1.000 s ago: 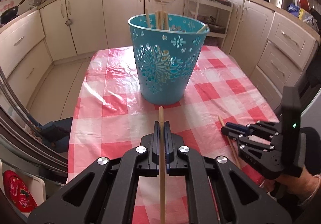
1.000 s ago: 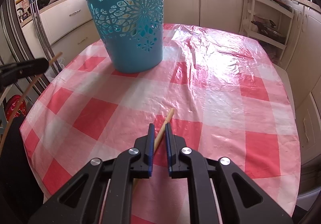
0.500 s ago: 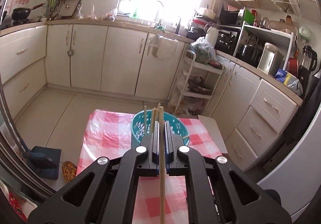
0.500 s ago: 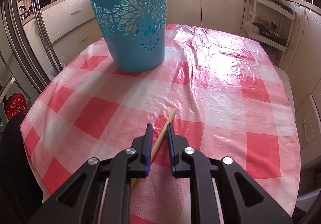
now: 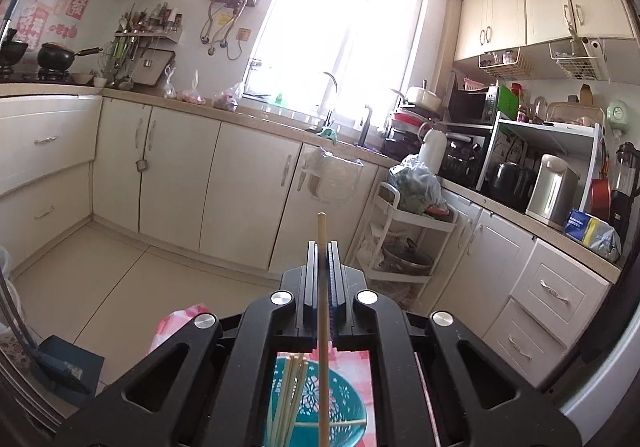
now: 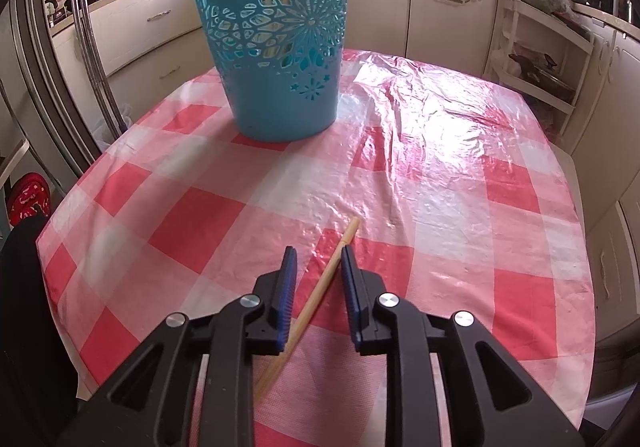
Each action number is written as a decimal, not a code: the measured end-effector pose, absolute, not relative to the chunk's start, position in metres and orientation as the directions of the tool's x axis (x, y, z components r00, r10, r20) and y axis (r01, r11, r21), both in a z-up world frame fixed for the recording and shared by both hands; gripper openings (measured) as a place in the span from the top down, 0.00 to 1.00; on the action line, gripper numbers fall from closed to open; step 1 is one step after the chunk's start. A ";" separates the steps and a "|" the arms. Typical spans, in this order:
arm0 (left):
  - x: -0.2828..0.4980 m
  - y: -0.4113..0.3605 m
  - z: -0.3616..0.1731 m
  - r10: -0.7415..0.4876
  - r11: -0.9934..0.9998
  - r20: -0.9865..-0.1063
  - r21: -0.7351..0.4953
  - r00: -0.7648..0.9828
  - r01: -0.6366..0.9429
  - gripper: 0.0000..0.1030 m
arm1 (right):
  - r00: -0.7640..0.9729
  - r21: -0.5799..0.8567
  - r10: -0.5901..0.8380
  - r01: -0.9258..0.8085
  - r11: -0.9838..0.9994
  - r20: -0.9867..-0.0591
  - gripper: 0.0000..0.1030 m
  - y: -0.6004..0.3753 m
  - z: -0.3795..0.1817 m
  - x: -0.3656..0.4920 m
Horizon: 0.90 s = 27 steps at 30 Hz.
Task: Organize utensils
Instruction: 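Lift the chopstick with the left tool and drop it into the basket while the right tool holds its chopstick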
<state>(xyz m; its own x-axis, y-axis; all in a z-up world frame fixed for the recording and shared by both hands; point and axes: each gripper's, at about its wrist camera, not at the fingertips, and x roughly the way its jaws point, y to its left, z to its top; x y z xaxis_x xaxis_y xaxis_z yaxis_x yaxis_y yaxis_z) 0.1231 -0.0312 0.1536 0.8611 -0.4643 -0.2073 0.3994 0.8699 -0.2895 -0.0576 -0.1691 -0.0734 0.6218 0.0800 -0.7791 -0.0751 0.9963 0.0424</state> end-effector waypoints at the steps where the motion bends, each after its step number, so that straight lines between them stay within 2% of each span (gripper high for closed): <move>1: 0.129 -0.035 0.152 -0.459 0.872 -0.204 -0.291 0.865 0.394 0.96 | 0.622 0.036 0.078 -0.079 0.996 -0.779 0.76 -0.168 -0.073 -0.058; 14: 0.187 -0.059 0.095 -0.396 0.901 -0.239 -0.287 0.887 0.324 0.96 | 0.619 0.039 0.086 -0.090 0.995 -0.780 0.71 -0.168 -0.074 -0.057; 27: 0.159 -0.053 0.062 -0.397 0.916 -0.356 -0.210 0.846 0.341 0.93 | 0.620 0.037 0.086 -0.092 0.995 -0.780 0.70 -0.167 -0.074 -0.057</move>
<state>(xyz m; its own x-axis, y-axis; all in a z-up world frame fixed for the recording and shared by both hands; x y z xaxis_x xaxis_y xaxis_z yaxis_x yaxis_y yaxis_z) 0.1594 -0.0532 0.0617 0.8458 -0.3969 -0.3564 0.3414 0.9162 -0.2100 -0.0568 -0.1672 -0.0745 0.6198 0.0858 -0.7800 -0.0916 0.9951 0.0368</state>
